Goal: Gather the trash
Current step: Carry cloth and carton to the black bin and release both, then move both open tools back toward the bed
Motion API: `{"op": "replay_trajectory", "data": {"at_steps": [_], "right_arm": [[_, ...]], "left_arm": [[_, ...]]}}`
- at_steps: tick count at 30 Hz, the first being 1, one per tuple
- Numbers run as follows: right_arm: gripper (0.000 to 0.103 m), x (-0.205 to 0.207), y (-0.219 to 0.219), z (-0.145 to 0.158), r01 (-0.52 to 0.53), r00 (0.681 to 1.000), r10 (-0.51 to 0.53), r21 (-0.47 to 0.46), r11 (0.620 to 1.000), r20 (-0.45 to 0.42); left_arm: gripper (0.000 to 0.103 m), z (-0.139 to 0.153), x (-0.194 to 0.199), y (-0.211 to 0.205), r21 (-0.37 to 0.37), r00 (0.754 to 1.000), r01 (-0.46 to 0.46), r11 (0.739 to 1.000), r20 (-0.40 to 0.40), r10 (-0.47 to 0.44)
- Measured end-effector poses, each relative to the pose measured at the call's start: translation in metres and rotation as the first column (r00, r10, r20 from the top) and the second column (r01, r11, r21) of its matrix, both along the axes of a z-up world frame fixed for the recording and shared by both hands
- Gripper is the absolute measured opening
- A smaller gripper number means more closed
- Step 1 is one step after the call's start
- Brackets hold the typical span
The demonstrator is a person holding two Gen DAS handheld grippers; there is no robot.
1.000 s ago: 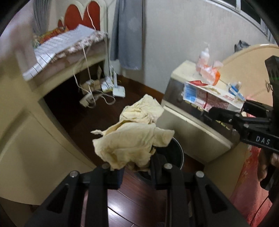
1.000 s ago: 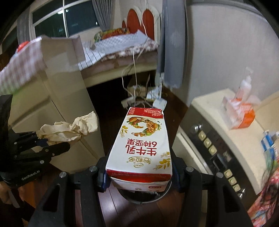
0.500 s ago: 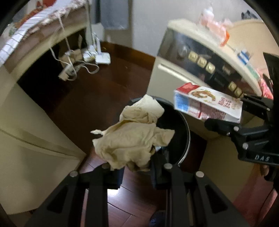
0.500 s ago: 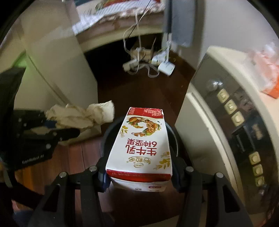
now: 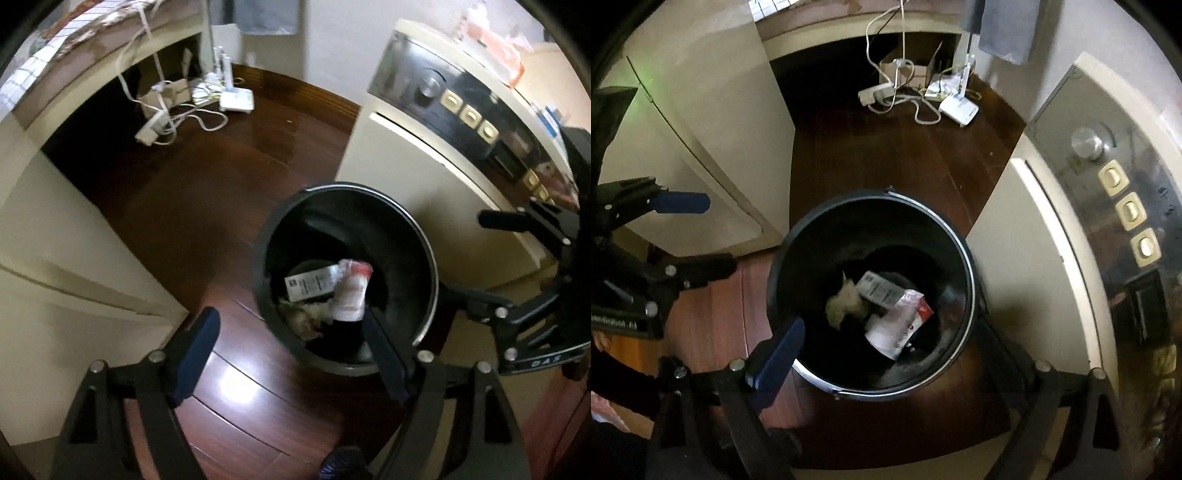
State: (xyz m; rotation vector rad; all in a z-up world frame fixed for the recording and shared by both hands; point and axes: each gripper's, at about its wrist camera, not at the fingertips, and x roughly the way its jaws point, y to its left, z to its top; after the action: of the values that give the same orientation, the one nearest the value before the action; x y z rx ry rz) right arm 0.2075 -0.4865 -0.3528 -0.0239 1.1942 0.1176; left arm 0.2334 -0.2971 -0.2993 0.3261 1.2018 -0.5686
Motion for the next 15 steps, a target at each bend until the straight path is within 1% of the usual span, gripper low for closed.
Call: {"op": "replay_trajectory", "data": {"at_steps": [3,6,8,12,15], "right_arm": [[0.095,-0.005,0.004,0.011,0.021,1.0,-0.021,-0.002,1.0,0.019],[0.095,-0.011,0.011,0.027,0.036,0.998,-0.036,0.004,0.999,0.044],[0.095,-0.014,0.017,0.039,0.037,0.997,-0.038,0.018,0.999,0.061],[0.095,-0.021,0.036,0.068,0.012,0.995,-0.013,0.01,1.0,0.097],[0.095,-0.024,0.048,0.095,-0.001,0.991,0.0,0.007,1.0,0.131]], "left_arm": [[0.081,0.005,0.0,0.009,0.01,1.0,-0.025,1.0,0.018,0.024],[0.081,0.015,0.0,0.019,-0.006,0.998,-0.056,0.998,0.034,0.056],[0.081,0.026,-0.005,0.025,-0.009,0.996,-0.069,0.998,0.059,0.069],[0.081,0.048,-0.013,0.037,-0.016,0.991,-0.094,0.995,0.097,0.095],[0.082,0.072,-0.022,0.046,-0.019,0.984,-0.103,0.995,0.142,0.104]]}}
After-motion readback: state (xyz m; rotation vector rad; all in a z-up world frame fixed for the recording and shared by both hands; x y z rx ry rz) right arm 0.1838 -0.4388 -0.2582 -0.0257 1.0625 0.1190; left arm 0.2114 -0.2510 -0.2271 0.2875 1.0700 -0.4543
